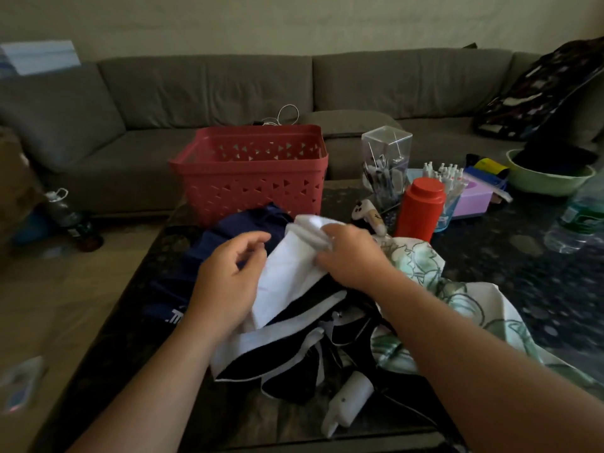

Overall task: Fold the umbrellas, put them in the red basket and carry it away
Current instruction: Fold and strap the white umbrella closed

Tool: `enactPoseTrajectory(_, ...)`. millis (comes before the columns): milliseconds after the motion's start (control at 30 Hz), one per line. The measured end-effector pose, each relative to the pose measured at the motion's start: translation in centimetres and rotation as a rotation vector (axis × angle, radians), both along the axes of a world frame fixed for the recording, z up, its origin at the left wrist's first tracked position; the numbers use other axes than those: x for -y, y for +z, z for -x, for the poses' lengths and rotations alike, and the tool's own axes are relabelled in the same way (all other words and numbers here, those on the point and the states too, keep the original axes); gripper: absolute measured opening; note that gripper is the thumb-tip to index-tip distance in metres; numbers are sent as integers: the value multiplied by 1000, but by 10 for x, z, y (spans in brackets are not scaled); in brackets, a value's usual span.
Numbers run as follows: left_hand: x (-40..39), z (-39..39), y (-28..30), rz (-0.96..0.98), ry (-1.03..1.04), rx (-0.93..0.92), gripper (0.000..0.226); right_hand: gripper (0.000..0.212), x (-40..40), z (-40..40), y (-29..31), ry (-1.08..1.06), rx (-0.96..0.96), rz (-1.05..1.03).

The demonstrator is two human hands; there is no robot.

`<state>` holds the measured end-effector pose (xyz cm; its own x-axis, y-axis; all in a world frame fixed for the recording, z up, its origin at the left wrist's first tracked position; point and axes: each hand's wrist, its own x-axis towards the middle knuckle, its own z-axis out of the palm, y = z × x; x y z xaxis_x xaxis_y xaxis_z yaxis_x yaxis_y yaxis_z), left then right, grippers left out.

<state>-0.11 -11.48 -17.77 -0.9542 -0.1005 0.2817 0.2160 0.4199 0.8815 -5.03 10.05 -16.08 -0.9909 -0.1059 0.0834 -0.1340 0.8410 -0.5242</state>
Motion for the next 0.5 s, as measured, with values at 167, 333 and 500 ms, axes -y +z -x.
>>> enactPoseTrajectory(167,3,-8,8,-260,-12,33,40,19,-16,11,20,-172,161,842)
enactPoseTrajectory(333,10,0,10,-148,58,137,46,25,-19,9,27,-54,285,1213)
enactPoseTrajectory(500,11,17,28,-348,-115,254,69,31,-9,0,38,156,184,1220)
